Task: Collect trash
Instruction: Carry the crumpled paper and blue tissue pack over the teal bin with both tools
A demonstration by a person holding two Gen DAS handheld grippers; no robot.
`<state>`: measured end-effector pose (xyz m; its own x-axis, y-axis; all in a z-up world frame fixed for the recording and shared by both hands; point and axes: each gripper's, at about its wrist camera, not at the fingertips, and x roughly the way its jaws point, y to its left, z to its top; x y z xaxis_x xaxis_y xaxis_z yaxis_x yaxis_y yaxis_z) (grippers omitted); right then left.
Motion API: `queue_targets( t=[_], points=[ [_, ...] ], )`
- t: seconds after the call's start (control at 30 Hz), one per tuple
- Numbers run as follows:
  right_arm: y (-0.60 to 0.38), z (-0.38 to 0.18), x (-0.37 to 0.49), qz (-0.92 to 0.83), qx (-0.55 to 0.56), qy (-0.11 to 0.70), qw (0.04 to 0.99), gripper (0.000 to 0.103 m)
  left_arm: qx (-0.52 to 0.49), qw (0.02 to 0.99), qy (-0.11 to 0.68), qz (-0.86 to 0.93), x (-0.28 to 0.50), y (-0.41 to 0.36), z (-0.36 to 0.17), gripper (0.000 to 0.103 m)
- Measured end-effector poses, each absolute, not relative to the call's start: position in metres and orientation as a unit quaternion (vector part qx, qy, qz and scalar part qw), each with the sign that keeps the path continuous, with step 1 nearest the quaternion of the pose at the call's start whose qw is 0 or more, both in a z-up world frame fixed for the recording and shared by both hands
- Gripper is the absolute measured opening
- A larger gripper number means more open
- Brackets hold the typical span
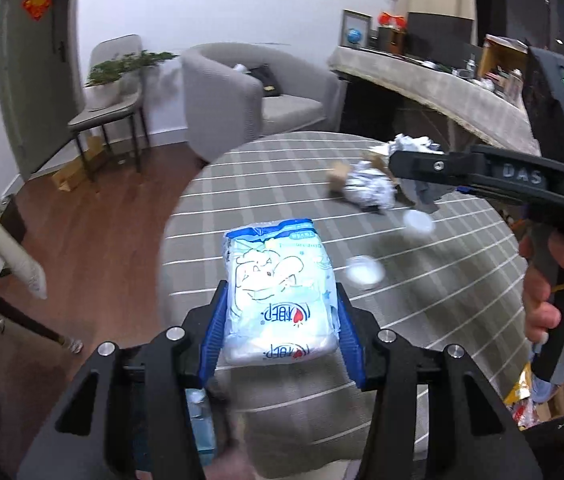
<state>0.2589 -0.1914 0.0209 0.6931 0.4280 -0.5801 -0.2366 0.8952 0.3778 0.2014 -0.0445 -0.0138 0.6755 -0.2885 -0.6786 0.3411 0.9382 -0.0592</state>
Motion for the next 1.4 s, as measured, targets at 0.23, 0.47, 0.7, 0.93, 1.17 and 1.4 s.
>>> queue_targets(
  t=[0.23, 0.47, 0.7, 0.93, 1.17, 1.4],
  points=[
    [-0.128, 0.024, 0.265, 0.221, 0.115, 0.348, 0.904, 0.053, 0.025, 0.918, 0.375, -0.131, 0.203, 0.016, -0.023, 0.053],
    [-0.079, 0.019, 0.27, 0.243, 0.098, 0.355, 0.897, 0.053, 0.005, 0.911, 0.4, -0.098, 0.208, 0.067, -0.044, 0.053],
    [-0.028, 0.015, 0.27, 0.274, 0.084, 0.359, 0.888, 0.053, -0.003, 0.899, 0.433, -0.069, 0.209, 0.111, -0.072, 0.053],
    [0.02, 0.003, 0.271, 0.298, 0.061, 0.37, 0.878, 0.053, -0.01, 0.877, 0.477, -0.048, 0.21, 0.147, -0.107, 0.053],
    [0.062, -0.018, 0.273, 0.307, 0.031, 0.401, 0.863, 0.053, -0.022, 0.845, 0.532, -0.041, 0.212, 0.171, -0.148, 0.053],
    [0.092, -0.041, 0.274, 0.313, 0.013, 0.429, 0.847, 0.053, -0.026, 0.821, 0.57, -0.036, 0.21, 0.184, -0.18, 0.056]
  ],
)
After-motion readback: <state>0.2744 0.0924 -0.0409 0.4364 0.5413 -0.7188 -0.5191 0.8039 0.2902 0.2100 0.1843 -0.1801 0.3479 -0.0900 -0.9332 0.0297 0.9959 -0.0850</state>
